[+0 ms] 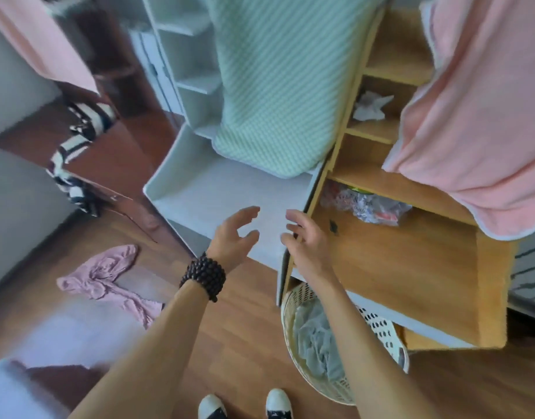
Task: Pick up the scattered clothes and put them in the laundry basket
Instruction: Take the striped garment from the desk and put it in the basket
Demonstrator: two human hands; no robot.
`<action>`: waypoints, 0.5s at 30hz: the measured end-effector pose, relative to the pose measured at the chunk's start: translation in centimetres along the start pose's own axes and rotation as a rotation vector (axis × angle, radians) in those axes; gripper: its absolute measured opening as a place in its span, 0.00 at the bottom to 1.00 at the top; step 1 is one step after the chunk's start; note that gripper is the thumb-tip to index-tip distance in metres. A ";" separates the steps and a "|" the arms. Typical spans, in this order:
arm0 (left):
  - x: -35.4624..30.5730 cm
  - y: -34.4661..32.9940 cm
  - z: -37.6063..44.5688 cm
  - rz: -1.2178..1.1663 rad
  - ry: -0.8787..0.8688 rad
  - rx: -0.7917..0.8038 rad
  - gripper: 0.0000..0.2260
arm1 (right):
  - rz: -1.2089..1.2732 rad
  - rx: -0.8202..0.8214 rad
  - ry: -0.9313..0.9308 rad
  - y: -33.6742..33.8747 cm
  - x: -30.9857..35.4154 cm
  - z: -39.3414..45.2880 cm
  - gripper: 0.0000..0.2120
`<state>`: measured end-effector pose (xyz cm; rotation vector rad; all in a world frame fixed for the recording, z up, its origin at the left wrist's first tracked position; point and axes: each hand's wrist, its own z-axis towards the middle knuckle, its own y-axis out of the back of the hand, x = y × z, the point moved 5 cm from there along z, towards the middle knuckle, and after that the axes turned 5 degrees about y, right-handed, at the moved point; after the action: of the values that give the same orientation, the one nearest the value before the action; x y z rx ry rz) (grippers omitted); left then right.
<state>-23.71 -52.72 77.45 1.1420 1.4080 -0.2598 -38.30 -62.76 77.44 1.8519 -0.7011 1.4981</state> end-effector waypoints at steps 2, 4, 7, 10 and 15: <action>-0.6 6.9 -1.2 -0.016 -0.029 -0.129 0.21 | -0.005 0.095 0.095 -5.1 4.6 0.8 0.21; -0.3 12.5 -2.6 -0.027 -0.030 -0.235 0.21 | -0.008 0.170 0.168 -9.4 8.0 1.1 0.20; 1.6 20.2 -5.7 -0.063 -0.003 -0.363 0.22 | -0.009 0.266 0.263 -16.1 11.8 0.3 0.18; 4.0 26.7 -9.3 -0.102 0.027 -0.477 0.24 | -0.032 0.358 0.331 -22.6 14.6 -1.1 0.19; 6.7 36.7 -13.6 -0.180 0.021 -0.611 0.20 | -0.039 0.471 0.438 -33.6 19.8 -3.1 0.18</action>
<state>-3.58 -21.70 91.94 0.5185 1.4704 0.0610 -11.15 -38.80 92.19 1.7397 -0.1061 2.0808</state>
